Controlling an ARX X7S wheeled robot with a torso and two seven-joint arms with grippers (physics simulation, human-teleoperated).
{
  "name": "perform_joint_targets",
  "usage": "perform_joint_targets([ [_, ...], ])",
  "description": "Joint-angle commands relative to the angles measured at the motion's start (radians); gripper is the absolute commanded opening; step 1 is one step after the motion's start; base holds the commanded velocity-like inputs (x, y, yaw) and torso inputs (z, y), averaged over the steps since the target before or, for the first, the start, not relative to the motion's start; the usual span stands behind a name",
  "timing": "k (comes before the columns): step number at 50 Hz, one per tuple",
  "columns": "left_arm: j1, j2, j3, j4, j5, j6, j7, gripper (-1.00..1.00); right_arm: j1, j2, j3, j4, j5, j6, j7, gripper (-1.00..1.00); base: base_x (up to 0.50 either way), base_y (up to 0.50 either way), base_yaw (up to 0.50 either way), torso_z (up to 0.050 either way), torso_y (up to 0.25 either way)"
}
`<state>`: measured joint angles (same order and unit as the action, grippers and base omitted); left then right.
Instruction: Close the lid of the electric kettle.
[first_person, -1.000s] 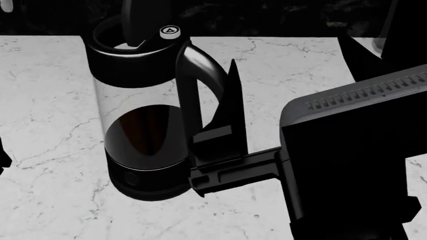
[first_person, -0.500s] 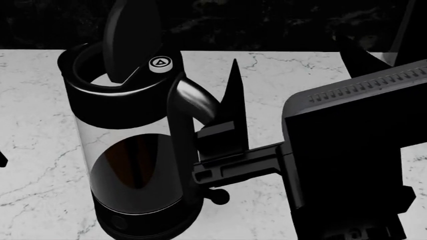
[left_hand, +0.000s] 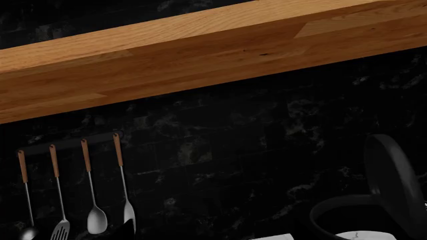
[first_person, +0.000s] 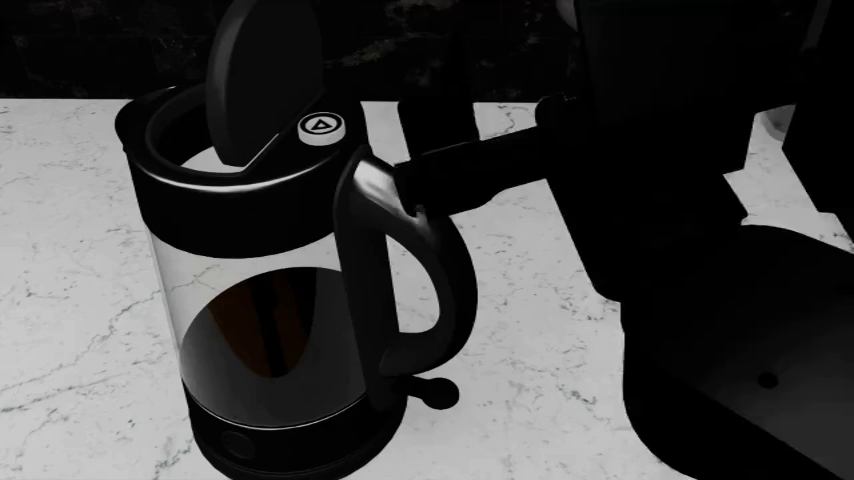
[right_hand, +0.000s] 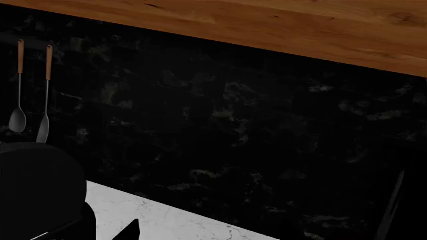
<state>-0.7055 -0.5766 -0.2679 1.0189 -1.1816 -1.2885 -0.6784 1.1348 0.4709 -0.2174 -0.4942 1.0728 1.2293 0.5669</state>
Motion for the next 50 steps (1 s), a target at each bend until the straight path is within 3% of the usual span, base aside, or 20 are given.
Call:
perform_joint_targets([
  [1, 0.034, -0.001, -0.003, -0.033, 0.065, 0.051, 0.022, 1.0, 0.11, -0.069, -0.086, 0.288, -0.12, -0.057, -0.175, 1.0, 0.0, 0.0, 0.0, 0.0, 0.0],
  [17, 0.075, -0.022, -0.008, -0.037, 0.08, 0.092, 0.026, 1.0, 0.248, -0.176, -0.217, 0.608, -0.238, -0.156, -0.308, 1.0, 0.0, 0.0, 0.0, 0.0, 0.0],
  [42, 0.155, -0.045, -0.023, -0.055, 0.131, 0.174, 0.058, 1.0, 0.294, -0.295, -0.172, 0.639, -0.122, -0.063, -0.252, 1.0, 0.0, 0.0, 0.0, 0.0, 0.0],
  [50, 0.159, -0.056, -0.043, -0.053, 0.118, 0.182, 0.048, 1.0, 0.274, -0.308, -0.187, 0.707, -0.146, -0.116, -0.276, 1.0, 0.0, 0.0, 0.0, 0.0, 0.0],
])
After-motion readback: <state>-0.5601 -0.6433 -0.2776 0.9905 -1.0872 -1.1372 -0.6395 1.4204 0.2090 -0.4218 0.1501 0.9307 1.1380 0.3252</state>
